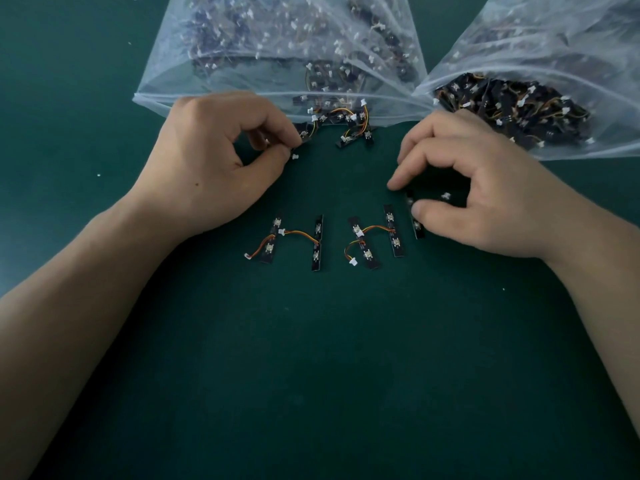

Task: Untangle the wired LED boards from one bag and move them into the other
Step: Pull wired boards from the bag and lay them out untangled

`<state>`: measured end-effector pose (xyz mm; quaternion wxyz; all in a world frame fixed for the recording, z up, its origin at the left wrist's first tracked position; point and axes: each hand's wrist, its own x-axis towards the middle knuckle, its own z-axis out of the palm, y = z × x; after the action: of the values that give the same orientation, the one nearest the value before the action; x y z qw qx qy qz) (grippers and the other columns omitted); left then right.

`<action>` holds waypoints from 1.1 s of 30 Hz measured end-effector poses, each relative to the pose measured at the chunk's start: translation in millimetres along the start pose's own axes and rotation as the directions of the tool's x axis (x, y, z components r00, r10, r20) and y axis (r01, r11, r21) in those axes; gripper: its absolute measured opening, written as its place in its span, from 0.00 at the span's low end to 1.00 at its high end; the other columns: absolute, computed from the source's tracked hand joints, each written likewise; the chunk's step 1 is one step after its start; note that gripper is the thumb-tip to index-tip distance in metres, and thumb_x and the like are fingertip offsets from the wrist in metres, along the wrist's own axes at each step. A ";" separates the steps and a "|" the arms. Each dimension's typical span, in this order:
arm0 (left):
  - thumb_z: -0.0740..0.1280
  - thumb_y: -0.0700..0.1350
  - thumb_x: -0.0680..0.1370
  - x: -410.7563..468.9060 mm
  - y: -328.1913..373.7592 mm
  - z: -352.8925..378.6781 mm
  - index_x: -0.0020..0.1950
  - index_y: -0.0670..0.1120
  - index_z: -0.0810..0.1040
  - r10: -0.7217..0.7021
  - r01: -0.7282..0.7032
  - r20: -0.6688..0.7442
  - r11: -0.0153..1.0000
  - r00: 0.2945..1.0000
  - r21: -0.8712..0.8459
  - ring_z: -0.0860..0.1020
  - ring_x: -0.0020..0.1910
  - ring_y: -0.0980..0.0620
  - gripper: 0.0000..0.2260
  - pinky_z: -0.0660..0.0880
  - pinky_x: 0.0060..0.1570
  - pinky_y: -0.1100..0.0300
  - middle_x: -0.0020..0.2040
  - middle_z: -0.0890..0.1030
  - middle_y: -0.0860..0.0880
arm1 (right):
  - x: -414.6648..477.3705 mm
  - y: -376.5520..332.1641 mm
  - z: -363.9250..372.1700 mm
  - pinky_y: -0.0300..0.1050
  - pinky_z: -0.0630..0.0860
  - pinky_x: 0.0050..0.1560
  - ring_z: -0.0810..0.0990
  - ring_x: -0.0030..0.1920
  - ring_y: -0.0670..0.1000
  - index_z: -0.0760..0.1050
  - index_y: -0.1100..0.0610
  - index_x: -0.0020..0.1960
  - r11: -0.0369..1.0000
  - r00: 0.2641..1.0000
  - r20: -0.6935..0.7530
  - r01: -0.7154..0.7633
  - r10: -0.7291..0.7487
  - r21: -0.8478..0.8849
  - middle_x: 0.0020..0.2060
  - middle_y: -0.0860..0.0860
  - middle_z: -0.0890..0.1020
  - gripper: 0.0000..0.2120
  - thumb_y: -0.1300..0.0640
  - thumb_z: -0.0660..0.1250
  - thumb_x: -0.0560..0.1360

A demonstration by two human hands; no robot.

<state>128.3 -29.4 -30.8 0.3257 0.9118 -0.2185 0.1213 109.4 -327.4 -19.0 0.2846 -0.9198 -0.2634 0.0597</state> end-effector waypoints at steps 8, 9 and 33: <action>0.72 0.38 0.78 -0.2 0.5 0.6 0.51 0.45 0.86 -0.005 0.005 0.005 1.000 1.000 -0.009 0.79 0.43 0.56 0.05 0.71 0.49 0.71 0.45 0.84 0.50 | -1.5 3.3 -0.9 0.39 0.63 0.65 0.69 0.61 0.44 0.78 0.48 0.48 1.000 0.998 0.065 0.020 -0.020 -0.006 0.57 0.45 0.75 0.09 0.54 0.70 0.67; 0.72 0.38 0.78 -0.1 0.4 0.6 0.51 0.46 0.87 -0.007 0.007 0.006 1.000 1.000 -0.009 0.79 0.43 0.55 0.05 0.71 0.49 0.71 0.45 0.85 0.50 | -1.8 4.2 -1.3 0.39 0.63 0.65 0.69 0.61 0.45 0.78 0.48 0.48 1.000 0.998 0.063 0.022 -0.022 0.008 0.57 0.45 0.75 0.09 0.54 0.70 0.68; 0.70 0.45 0.81 2.0 1.3 3.4 0.49 0.47 0.82 -0.063 0.062 -0.103 0.998 0.993 -0.014 0.77 0.40 0.69 0.03 0.66 0.43 0.79 0.40 0.79 0.64 | 8.6 -0.6 23.4 0.39 0.69 0.48 0.75 0.44 0.40 0.81 0.61 0.53 0.994 0.885 -0.465 0.074 -0.026 0.086 0.39 0.36 0.77 0.14 0.55 0.59 0.86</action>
<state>129.7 -33.1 -32.0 0.3450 0.9090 -0.1731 0.1570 110.4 -311.0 -37.8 0.3869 -0.8848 -0.2081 -0.1555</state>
